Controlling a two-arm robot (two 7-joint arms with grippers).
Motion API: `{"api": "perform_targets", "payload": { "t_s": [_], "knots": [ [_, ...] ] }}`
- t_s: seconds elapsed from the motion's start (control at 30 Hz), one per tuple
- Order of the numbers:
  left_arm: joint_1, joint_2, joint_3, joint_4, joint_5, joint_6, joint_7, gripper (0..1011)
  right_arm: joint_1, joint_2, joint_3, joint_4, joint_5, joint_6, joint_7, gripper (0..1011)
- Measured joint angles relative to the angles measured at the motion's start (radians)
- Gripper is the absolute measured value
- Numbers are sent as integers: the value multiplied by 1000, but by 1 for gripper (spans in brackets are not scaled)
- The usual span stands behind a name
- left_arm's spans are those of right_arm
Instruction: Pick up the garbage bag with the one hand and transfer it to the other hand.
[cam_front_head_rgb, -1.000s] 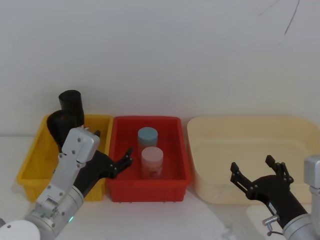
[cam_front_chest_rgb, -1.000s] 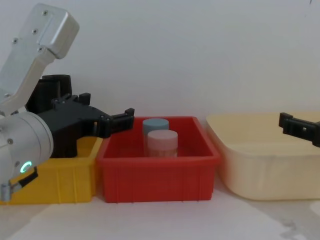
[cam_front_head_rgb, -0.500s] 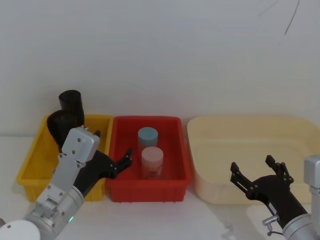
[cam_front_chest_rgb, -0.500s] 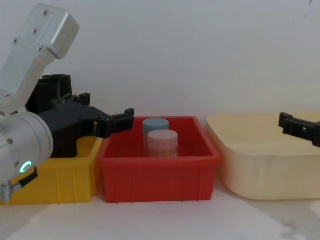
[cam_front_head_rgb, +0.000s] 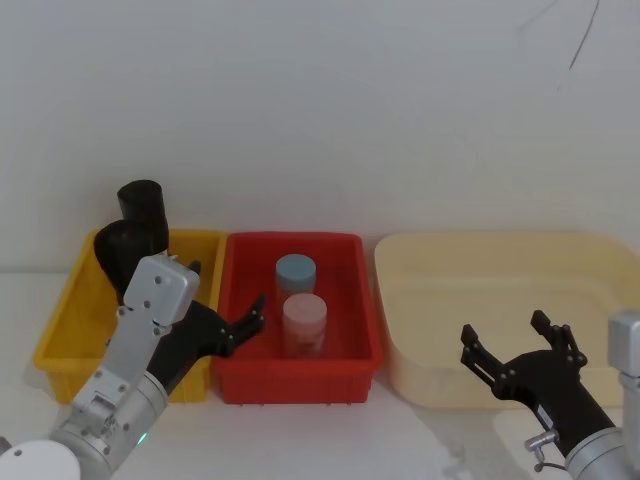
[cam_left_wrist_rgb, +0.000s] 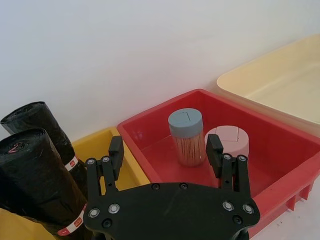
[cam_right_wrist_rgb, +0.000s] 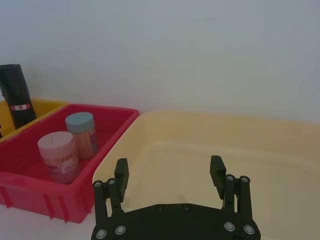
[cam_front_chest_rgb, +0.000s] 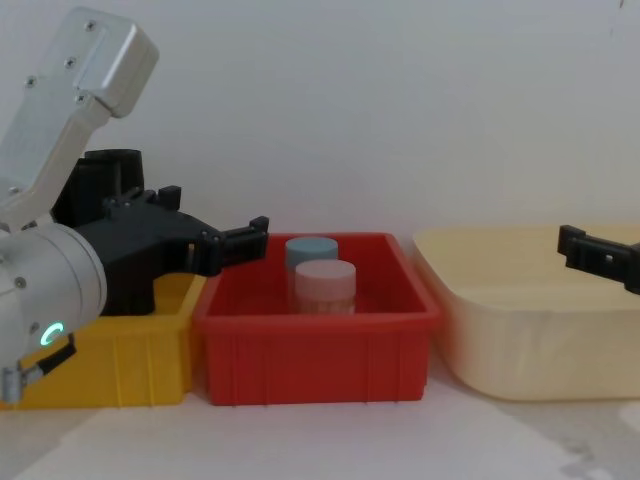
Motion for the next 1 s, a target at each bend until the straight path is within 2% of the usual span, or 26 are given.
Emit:
{"api": "perform_targets", "payload": {
  "t_s": [0.23,0.33,0.5,0.63,0.7,0.73,0.8,0.83,0.87,0.93,1.0],
  "knots": [
    [-5,5,-1,-7,-3,3,-17,1001,4,-1,3,-3,6,6,10,1004],
    [-9,15,-8,-26,-13,17,-36,1001,13,-2,8,-14,23,25,24,1004],
    [-6,39,-36,-75,-48,51,-66,1002,32,-7,12,-34,47,56,39,1004],
    [14,68,-80,-123,-93,83,-91,1001,63,-17,8,-56,73,104,55,1004],
    [39,93,-126,-159,-131,106,-109,1001,74,-22,3,-62,79,118,60,1004],
    [39,93,-126,-159,-131,106,-109,1002,87,-27,-4,-66,85,135,64,1004],
    [63,114,-165,-184,-164,124,-122,1001,109,-37,-15,-70,90,157,68,1004],
    [68,118,-174,-189,-174,129,-126,1001,116,-40,-20,-71,92,167,70,1004],
    [87,132,-204,-203,-197,140,-134,1001,123,-43,-25,-71,92,176,71,1004],
    [104,144,-231,-214,-216,149,-142,1001,138,-49,-36,-71,93,191,73,1004],
    [132,163,-277,-228,-245,162,-153,1002,164,-62,-54,-69,94,214,76,1004]
  ]
}}
